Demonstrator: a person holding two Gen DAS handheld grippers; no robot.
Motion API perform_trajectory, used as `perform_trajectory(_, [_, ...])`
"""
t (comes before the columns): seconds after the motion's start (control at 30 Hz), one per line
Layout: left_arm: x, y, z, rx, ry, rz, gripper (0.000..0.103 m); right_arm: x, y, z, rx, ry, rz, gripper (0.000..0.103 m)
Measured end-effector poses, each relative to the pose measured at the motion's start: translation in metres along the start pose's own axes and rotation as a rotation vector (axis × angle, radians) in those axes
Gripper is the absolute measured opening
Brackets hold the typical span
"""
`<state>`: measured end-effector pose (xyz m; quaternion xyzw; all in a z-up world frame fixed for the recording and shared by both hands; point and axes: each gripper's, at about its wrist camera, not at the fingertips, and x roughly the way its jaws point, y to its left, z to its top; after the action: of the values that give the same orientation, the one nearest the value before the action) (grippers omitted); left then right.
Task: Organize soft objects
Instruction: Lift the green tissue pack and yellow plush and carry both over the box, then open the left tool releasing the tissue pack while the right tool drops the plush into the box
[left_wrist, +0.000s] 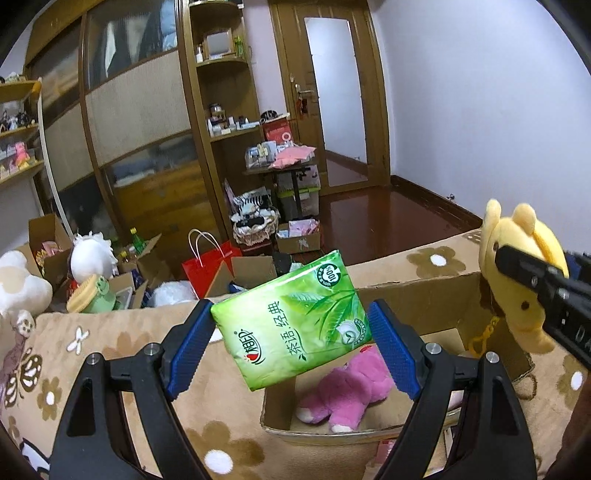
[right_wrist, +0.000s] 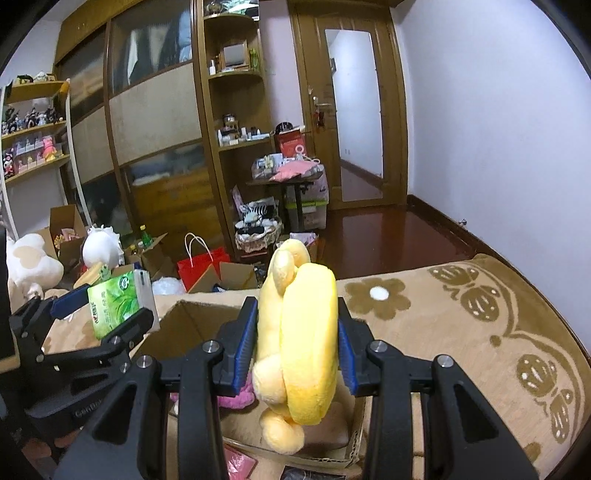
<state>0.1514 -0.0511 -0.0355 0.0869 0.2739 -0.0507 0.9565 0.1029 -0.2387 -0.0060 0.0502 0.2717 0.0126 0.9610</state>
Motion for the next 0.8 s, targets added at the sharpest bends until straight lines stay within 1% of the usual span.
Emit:
perform_trajectory(0.17, [0.012, 0.009, -0.002, -0.041, 0.048, -0.030, 0.084, 0.008, 0.001, -0.008, -0.013, 0.026, 0.005, 0.041])
perform_trajectory(0.33, [0.022, 0.013, -0.008, -0.062, 0.100, -0.065, 0.084, 0.016, 0.001, -0.016, -0.009, 0.056, 0.013, 0.041])
perform_trajectory(0.5, [0.029, 0.010, -0.015, -0.057, 0.141, -0.086, 0.084, 0.023, -0.001, -0.023, 0.003, 0.091, 0.034, 0.041])
perform_trajectory(0.67, [0.037, 0.006, -0.022, -0.049, 0.193, -0.126, 0.084, 0.031, -0.005, -0.029, 0.033, 0.129, 0.063, 0.042])
perform_trajectory(0.8, [0.042, -0.002, -0.028, -0.023, 0.217, -0.128, 0.084, 0.037, -0.011, -0.033, 0.073, 0.162, 0.082, 0.043])
